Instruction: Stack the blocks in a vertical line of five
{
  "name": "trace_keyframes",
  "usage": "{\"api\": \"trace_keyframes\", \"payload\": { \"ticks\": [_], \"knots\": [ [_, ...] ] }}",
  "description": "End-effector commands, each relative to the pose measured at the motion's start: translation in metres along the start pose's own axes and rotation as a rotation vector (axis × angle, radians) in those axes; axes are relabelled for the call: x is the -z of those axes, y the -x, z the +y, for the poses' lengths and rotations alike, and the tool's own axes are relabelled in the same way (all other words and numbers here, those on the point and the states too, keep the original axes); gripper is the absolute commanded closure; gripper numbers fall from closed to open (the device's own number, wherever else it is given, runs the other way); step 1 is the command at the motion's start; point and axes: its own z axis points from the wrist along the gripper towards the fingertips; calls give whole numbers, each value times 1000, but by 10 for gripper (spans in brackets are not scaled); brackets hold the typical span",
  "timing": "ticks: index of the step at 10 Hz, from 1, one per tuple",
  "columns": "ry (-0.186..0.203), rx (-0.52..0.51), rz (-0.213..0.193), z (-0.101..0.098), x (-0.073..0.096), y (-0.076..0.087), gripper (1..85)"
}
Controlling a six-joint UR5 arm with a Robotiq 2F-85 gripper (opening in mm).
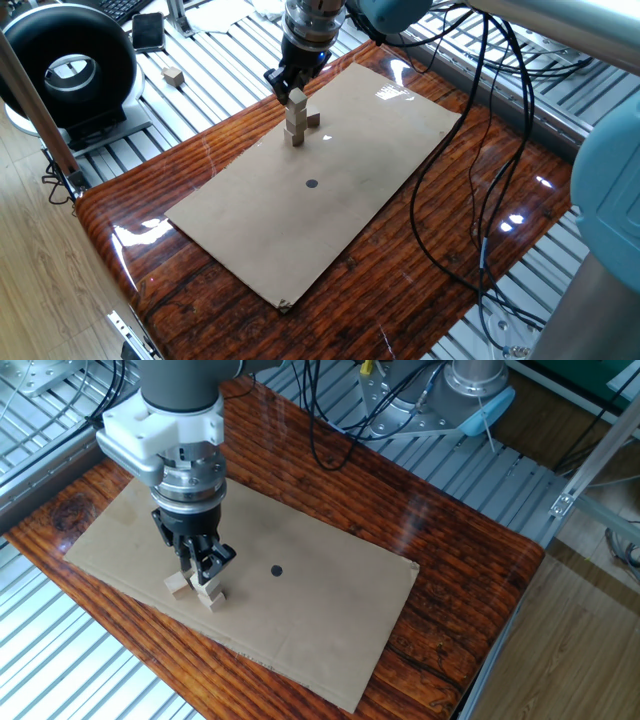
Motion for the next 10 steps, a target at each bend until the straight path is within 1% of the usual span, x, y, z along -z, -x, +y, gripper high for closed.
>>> {"api": "trace_keyframes", "payload": {
  "ticks": [1, 2, 3, 7, 9, 10],
  "knots": [
    [0, -2, 31, -1, -1, -6, 847],
    [-9, 2, 43, -3, -1, -9, 847],
    [-12, 2, 45, -4, -1, -10, 847],
    [3, -1, 45, 0, 0, -10, 847],
    [3, -7, 45, 0, 0, -10, 847],
    [10, -16, 45, 2, 0, -10, 847]
  ]
}}
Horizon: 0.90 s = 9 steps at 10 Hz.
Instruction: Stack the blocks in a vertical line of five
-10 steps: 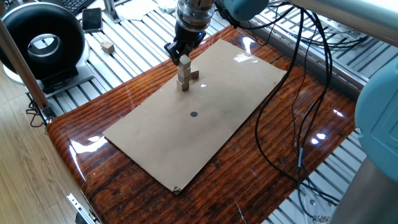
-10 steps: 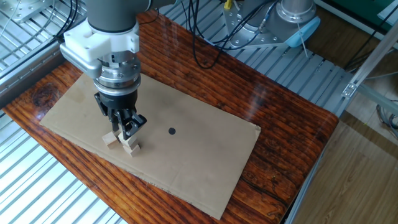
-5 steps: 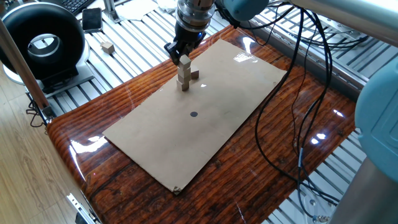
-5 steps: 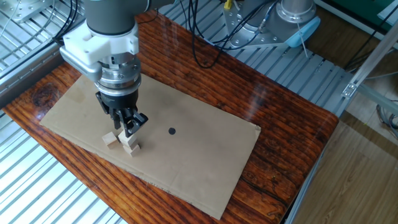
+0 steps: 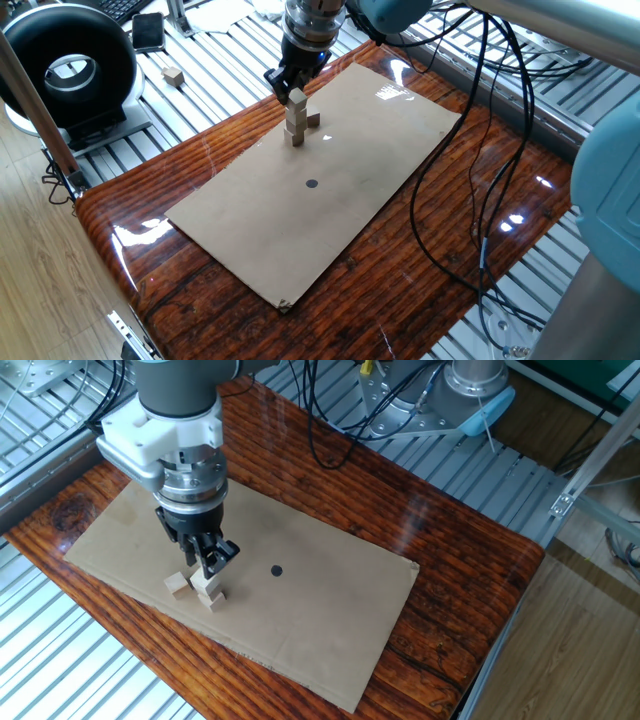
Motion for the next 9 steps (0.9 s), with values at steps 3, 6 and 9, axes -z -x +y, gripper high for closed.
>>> {"api": "trace_keyframes", "payload": {
  "ticks": [3, 6, 9],
  "knots": [
    [9, -27, -1, 1, 1, 1, 847],
    [-6, -23, 5, -3, 1, -1, 847],
    [4, -18, 15, 2, 4, 0, 847]
  ]
}}
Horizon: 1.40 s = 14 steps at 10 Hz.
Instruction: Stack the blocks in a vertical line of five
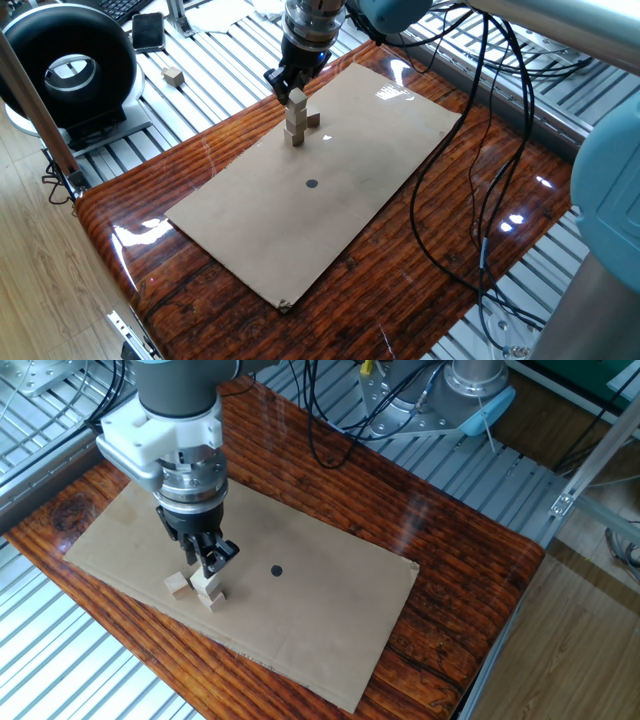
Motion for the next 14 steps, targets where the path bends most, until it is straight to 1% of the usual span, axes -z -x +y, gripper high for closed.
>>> {"api": "trace_keyframes", "payload": {
  "ticks": [1, 3, 4, 6, 7, 8, 9, 11, 14],
  "knots": [
    [12, 16, 13, 3, 1, 0, 847],
    [14, 31, 10, 2, 2, 4, 847],
    [-6, 57, 10, -4, 2, 7, 847],
    [0, 62, 10, -3, 7, 14, 847],
    [15, 63, 10, 0, 8, 16, 847],
    [23, 61, 10, 2, 7, 17, 847],
    [18, 67, 10, 2, 5, 19, 847],
    [21, 69, 7, 4, 1, 22, 847],
    [19, 78, 10, 5, -3, 24, 847]
  ]
}}
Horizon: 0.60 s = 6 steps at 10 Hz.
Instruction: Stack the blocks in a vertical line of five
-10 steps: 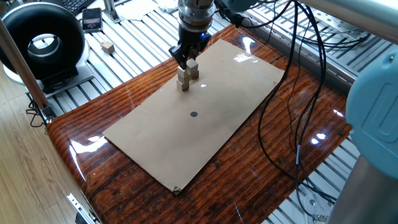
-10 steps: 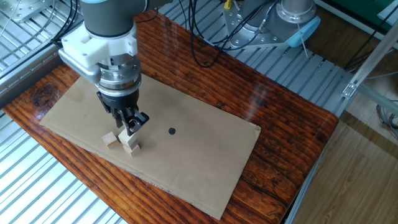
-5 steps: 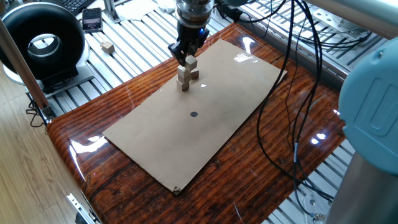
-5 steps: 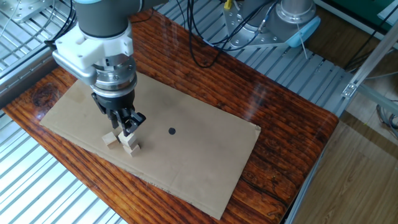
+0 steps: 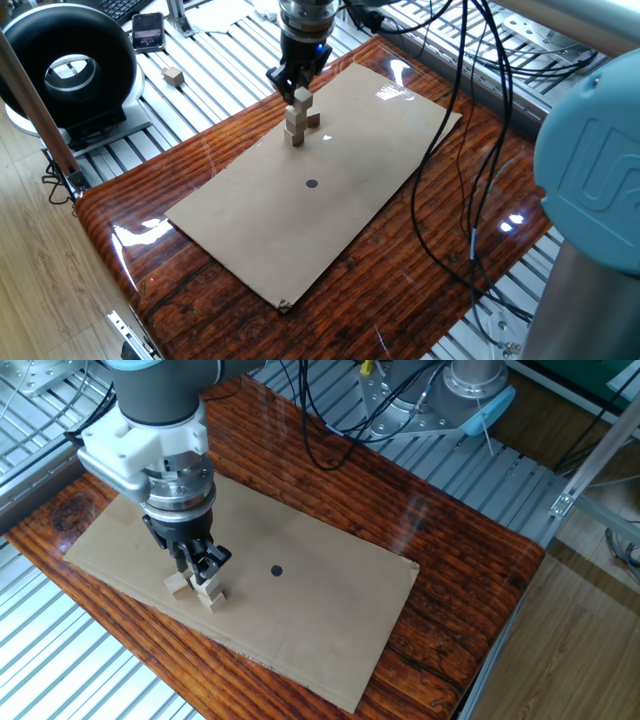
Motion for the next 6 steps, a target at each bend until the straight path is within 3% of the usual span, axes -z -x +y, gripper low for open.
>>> {"api": "trace_keyframes", "payload": {
  "ticks": [1, 6],
  "knots": [
    [13, 0, -2, 3, -2, 4, 847],
    [28, -3, -5, 8, -3, 5, 847]
  ]
}}
